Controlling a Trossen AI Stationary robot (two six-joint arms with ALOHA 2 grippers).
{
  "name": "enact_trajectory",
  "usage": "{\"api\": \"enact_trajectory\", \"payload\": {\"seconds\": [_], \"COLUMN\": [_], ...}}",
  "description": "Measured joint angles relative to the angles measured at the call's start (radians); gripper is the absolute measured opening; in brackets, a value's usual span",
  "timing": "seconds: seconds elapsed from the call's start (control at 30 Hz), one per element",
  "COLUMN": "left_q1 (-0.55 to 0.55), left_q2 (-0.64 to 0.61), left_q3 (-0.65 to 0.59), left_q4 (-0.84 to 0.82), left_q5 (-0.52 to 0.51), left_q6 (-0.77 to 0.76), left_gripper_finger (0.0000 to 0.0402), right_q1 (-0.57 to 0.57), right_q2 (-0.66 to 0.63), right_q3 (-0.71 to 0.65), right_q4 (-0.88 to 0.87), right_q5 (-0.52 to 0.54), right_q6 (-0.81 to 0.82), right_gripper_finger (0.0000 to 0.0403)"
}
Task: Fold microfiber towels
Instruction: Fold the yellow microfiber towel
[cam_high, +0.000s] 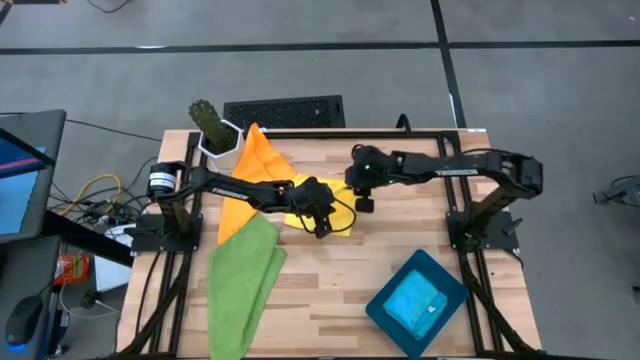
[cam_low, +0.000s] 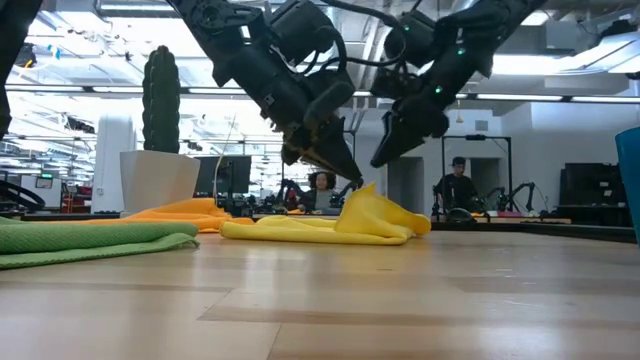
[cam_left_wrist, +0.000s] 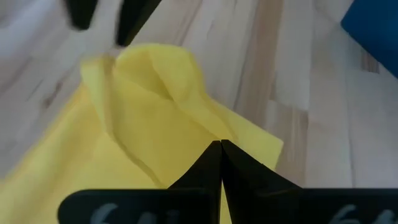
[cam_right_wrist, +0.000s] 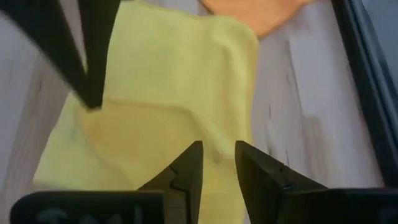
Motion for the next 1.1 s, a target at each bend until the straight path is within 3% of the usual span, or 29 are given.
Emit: {"api": "enact_trajectory", "payload": {"seconds": [0.17,0.3,0.57,0.93,1.1], "left_q1": [0.004,-0.002,-0.006,-0.006,-0.008], "left_q2": [0.0,0.0,0.0,0.004,0.082], "left_q3": [0.0,-0.032,-0.11,-0.133,-0.127], "left_q4": [-0.02,0.03,0.144,0.214,0.236], "left_q5": [-0.008,-0.004,0.02,0.019,0.065], "left_q6": [0.007,-0.028,-0.086,-0.089,-0.12], "left_gripper_finger": [0.0,0.0,0.0,0.0,0.0], "right_q1": [-0.048,-0.042,0.025,0.02,0.004], "right_q2": [-0.056,-0.089,-0.06,0.052,0.065], "right_q3": [-0.038,-0.151,-0.279,-0.262,-0.234], "right_q4": [-0.193,-0.224,-0.063,0.092,0.107], "right_q5": [-0.048,-0.067,-0.069,0.013,0.014], "right_q6": [0.062,0.071,0.106,0.097,0.097], "right_gripper_finger": [0.0118,0.0118,0.0118,0.0118,0.0118]}}
